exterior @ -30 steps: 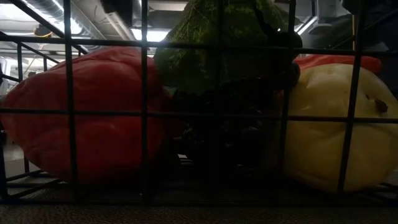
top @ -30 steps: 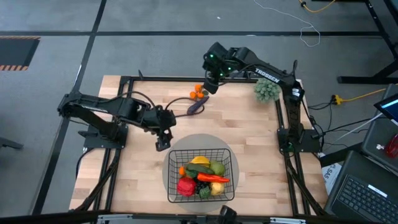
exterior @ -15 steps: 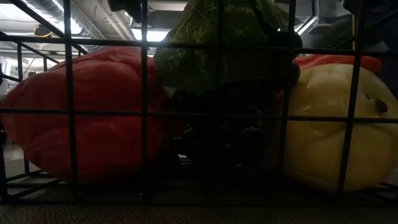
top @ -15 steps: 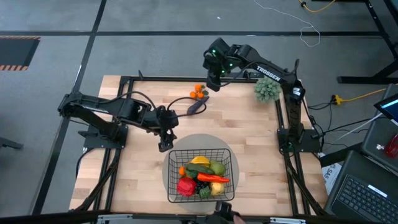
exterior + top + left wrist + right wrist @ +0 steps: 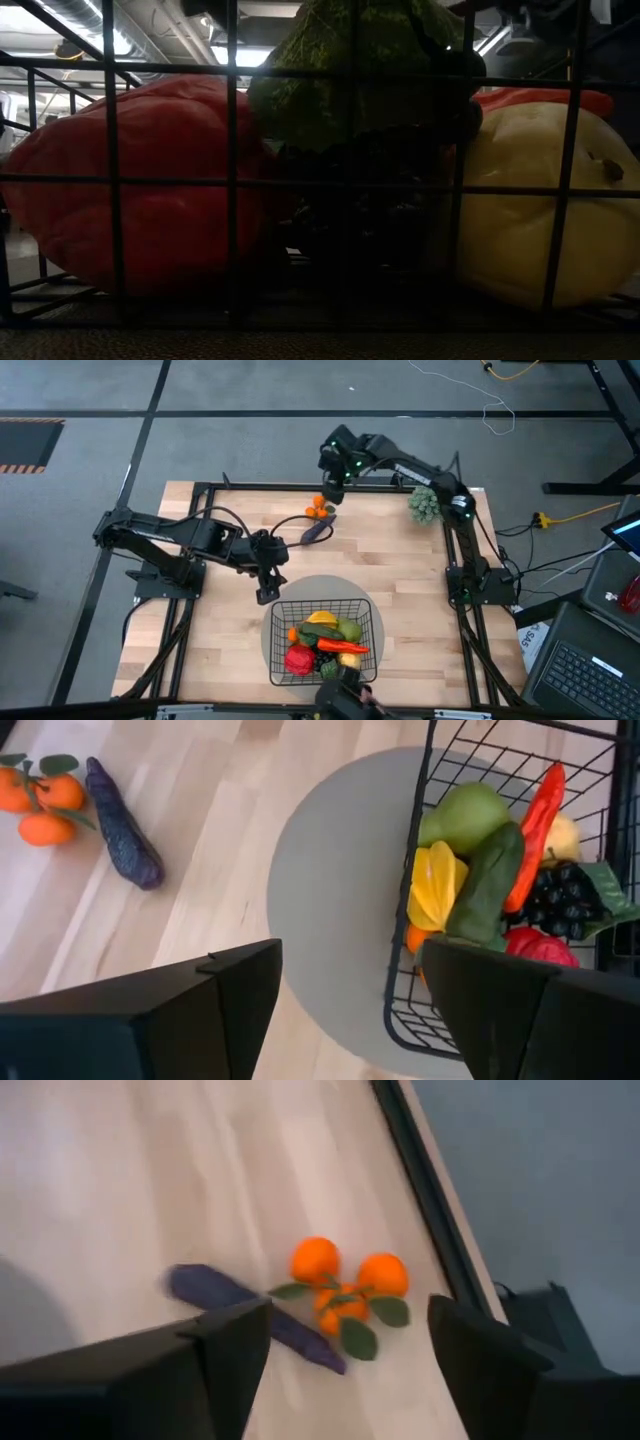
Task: Build produce basket
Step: Put the tangerines into the black wire basket
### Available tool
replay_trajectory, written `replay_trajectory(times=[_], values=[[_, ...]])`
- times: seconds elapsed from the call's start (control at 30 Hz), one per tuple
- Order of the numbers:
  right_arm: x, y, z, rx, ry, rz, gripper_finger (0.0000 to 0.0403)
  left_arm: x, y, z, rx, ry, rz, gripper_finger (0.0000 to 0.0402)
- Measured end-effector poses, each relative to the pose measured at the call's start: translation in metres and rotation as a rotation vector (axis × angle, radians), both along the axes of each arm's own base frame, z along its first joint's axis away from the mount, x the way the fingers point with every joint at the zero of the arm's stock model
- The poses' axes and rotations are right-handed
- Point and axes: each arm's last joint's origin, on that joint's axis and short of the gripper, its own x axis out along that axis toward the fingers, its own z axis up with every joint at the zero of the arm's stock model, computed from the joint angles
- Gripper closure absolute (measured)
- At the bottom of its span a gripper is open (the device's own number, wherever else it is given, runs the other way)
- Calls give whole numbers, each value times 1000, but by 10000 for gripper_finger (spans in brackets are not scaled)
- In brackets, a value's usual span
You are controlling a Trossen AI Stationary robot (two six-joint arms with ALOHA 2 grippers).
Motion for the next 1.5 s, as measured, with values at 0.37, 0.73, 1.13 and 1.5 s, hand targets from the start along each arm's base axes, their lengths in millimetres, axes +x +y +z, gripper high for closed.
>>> replay_trajectory(times=[0.37, 0.73, 1.13, 1.5], values=[[14, -3, -47, 59, 177, -202, 148, -5, -6, -3, 6, 58, -31, 172], [44, 31, -65, 22, 199, -379, 148, -8, -5, -6, 14, 96, -31, 172], [58, 41, -92, -25, 239, -615, 148, -10, -5, -6, 17, 110, -31, 172], [65, 46, -104, -14, 235, -654, 155, -9, -5, -6, 20, 108, -27, 172]])
